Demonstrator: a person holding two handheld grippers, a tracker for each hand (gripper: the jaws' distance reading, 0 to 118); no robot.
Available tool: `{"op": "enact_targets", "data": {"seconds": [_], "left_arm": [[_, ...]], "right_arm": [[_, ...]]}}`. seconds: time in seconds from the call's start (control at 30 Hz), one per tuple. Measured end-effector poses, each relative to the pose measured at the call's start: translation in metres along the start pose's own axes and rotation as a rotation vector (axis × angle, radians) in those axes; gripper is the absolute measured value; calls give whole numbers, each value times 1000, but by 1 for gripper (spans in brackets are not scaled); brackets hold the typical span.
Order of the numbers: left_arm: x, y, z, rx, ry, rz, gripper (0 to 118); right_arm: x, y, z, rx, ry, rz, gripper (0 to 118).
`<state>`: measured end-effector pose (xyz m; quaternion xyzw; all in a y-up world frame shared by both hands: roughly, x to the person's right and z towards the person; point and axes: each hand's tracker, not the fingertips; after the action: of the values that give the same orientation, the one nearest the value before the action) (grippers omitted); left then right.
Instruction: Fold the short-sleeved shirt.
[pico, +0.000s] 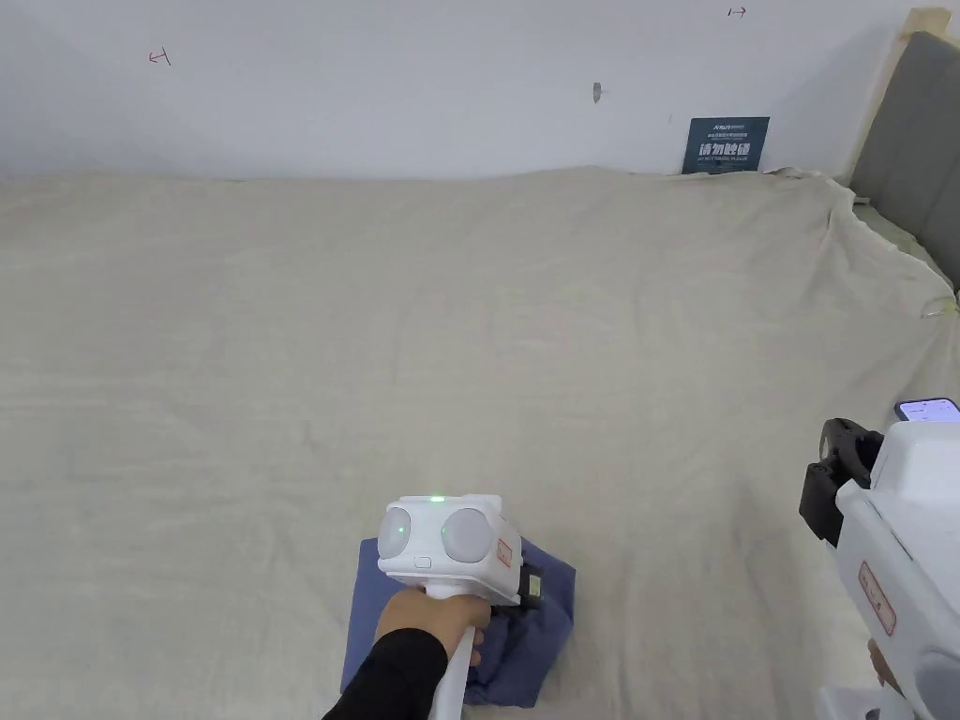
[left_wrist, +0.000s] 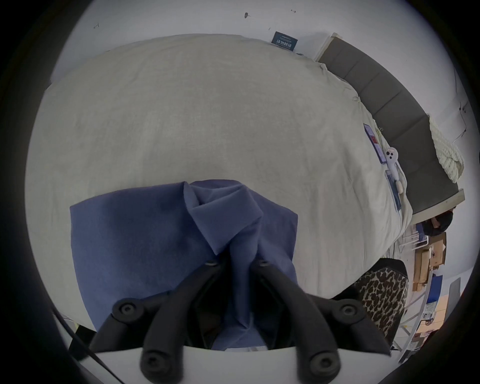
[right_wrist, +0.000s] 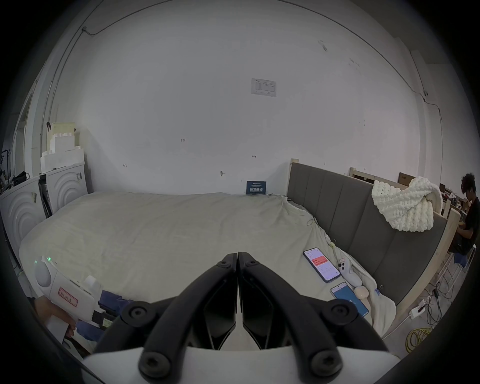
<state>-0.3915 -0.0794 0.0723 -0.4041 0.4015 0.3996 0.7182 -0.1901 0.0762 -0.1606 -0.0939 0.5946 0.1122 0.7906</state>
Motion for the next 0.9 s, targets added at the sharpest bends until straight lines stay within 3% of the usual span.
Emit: {"op": "enact_targets", "data": {"seconds": [0.07, 0.2, 0.23, 0.4, 0.53, 0.57, 0.63, 0.77, 0.8, 0.9], "left_arm": [[2, -5, 11, 10, -35, 0, 46], [-3, -1, 36, 35, -117, 23, 97], [-5, -1, 46, 72, -138, 21, 101], [-23, -2, 101, 264, -94, 13, 101], [-45, -7, 109, 362, 72, -47, 99], [-46, -13, 114, 379, 123, -70, 96], [-51, -22, 109, 421, 193, -112, 76], [-63, -43, 85, 502, 176, -146, 7], [-63, -49, 79, 519, 188, -167, 0], [-67, -58, 56, 487, 172, -177, 0]], "right_arm": [[0, 0, 0, -1, -2, 0, 0], [-1, 3, 0, 2, 0, 6, 0], [-1, 4, 0, 3, 0, 7, 0], [-1, 8, 1, 18, 2, 7, 0], [-2, 9, 2, 22, 4, 8, 0], [-3, 9, 2, 21, 4, 8, 0], [-3, 9, 2, 21, 5, 10, 0], [-4, 9, 2, 17, 5, 12, 0], [-3, 8, 2, 17, 4, 12, 0], [-2, 7, 2, 14, 1, 12, 0]]}}
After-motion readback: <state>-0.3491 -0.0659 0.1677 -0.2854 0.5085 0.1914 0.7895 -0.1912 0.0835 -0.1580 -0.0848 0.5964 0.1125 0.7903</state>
